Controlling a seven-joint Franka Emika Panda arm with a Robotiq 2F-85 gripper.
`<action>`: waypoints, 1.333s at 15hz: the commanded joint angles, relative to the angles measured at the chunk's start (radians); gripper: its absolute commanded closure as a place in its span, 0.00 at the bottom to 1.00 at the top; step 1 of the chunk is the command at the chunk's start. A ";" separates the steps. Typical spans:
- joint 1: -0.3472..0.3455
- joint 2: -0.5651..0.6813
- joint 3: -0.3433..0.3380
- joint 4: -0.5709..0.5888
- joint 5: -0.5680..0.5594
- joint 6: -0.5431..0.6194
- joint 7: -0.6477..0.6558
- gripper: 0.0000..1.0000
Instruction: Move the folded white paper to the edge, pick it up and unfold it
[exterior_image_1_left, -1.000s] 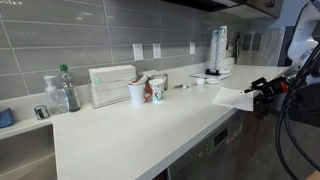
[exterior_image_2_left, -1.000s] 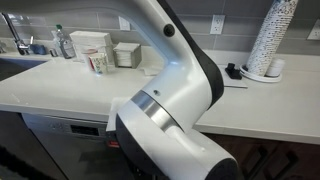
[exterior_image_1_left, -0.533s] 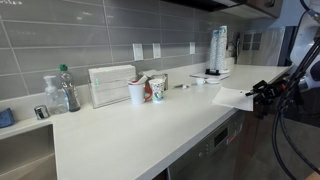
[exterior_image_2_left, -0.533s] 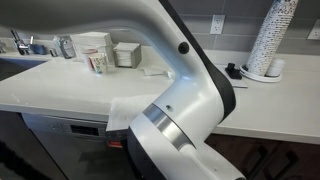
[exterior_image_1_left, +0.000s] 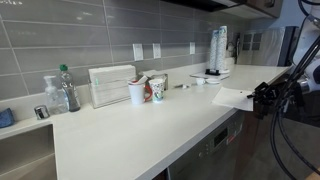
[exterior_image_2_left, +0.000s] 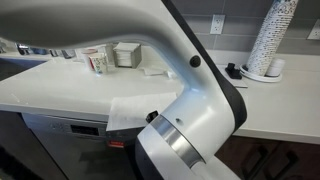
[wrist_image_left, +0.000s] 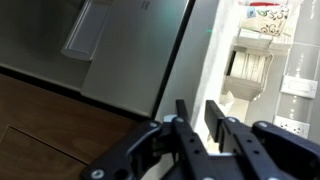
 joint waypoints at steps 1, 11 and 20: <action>-0.026 0.052 0.028 0.049 0.023 -0.037 -0.001 0.81; -0.041 0.062 0.030 0.064 0.007 -0.064 -0.012 0.78; -0.069 0.075 0.029 0.062 -0.007 -0.115 -0.048 0.71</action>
